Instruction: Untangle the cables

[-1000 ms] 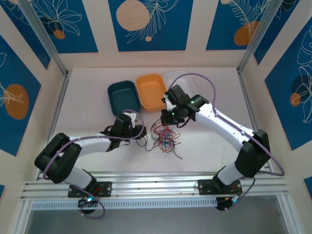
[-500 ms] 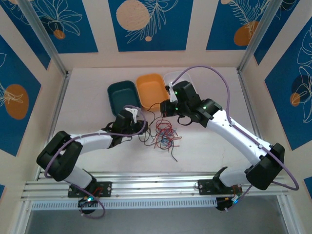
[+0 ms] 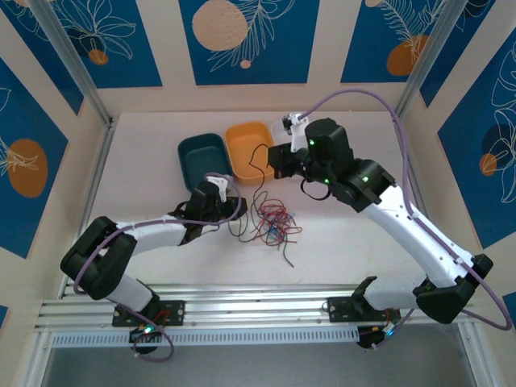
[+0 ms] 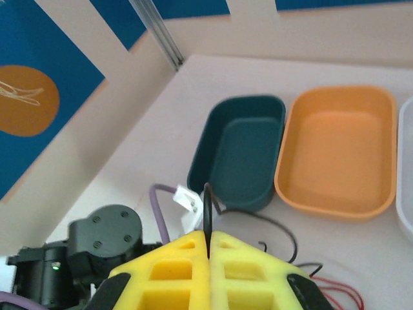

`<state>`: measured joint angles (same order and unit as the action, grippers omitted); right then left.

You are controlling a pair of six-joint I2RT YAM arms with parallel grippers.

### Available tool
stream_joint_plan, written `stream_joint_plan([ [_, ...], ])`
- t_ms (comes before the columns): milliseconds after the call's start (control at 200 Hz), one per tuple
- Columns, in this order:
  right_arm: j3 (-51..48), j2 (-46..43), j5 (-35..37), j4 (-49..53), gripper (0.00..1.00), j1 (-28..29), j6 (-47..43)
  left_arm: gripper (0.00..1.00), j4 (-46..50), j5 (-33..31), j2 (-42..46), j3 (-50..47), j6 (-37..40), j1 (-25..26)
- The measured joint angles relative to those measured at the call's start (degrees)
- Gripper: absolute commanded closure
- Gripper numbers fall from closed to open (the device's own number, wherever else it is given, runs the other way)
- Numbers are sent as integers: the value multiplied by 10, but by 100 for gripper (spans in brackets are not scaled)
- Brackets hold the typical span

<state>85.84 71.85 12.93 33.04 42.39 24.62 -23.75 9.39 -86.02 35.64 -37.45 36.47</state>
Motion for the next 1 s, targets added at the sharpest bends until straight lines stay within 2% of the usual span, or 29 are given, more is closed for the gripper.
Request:
stream_joint_plan([
  [480, 100, -7, 39, 14, 100, 2, -51, 68, -41, 11, -4, 0, -2, 0],
  [660, 141, 8, 73, 31, 100, 3, -66, 64, -45, 11, -2, -5, -2, 0],
  [870, 235, 45, 108, 49, 100, 2, -97, 59, -41, 8, 19, -7, 4, 0],
  [1000, 294, 64, 124, 55, 100, -1, -120, 50, -41, 1, 32, -7, 6, 0],
])
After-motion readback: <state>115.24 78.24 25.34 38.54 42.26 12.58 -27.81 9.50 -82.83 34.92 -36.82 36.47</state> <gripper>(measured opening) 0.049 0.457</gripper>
